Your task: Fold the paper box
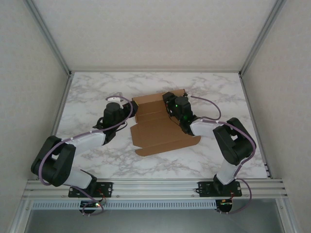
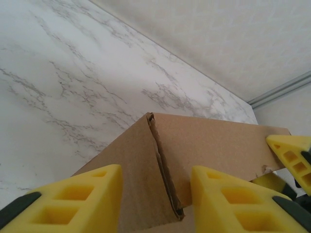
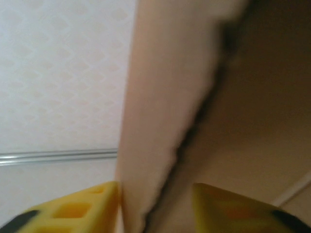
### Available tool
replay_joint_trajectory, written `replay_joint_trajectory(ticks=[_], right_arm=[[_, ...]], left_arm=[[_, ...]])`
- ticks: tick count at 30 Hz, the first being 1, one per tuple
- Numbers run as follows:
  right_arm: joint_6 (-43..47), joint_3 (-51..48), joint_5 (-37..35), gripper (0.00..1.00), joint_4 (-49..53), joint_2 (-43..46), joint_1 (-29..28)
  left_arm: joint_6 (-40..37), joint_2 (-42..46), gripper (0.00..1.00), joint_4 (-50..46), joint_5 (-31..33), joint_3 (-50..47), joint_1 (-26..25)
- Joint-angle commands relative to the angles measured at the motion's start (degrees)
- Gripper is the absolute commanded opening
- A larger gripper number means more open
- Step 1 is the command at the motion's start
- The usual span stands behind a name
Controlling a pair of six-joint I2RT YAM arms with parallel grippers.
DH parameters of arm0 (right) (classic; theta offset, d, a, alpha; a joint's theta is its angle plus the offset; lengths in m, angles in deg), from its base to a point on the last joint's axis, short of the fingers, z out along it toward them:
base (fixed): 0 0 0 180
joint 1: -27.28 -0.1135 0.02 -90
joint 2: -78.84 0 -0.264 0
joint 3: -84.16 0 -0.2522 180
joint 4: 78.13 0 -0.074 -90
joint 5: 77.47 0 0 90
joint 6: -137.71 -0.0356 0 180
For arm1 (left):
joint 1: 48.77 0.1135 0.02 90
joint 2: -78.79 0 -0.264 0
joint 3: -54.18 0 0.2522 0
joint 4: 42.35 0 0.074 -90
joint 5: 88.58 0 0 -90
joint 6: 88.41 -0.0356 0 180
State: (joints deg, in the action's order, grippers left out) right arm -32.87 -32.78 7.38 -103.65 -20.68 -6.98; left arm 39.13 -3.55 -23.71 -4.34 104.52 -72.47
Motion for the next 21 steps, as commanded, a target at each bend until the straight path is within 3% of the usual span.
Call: replay_joint_trajectory(ticks=[1,4,8,12,16,19,21], right_arm=[[5.0,-0.4,5.7,0.63,3.1,1.5,0.8],[9.5,-0.5,8.5,0.74,6.2,5.1,1.3],[17.2,-1.0,10.2,0.78,15.8,11.6,2.3],[27.0,-0.6,10.3,0.75,25.8,19.1,5.0],[37.3,4.2,2.9,0.69,40.1,24.6,7.3],[39.6,6.4,-2.2,0.66,46.0,26.0,9.9],[40.3,6.6,-1.3,0.65,46.8,26.1,11.9]], left_arm=[[0.3,-1.4,0.4,-4.1,2.2,0.3,1.3],[-0.5,-1.5,0.39,-5.3,2.2,1.5,1.9],[-2.5,-2.5,0.38,-7.6,2.1,4.1,2.0],[-5.6,-3.9,0.38,-9.9,2.4,6.9,1.9],[-8.6,-5.4,0.37,-11.6,2.4,9.6,2.0],[-10.2,-6.4,0.36,-12.4,2.5,11.2,1.9],[-10.8,-6.9,0.35,-12.4,2.5,11.8,2.0]])
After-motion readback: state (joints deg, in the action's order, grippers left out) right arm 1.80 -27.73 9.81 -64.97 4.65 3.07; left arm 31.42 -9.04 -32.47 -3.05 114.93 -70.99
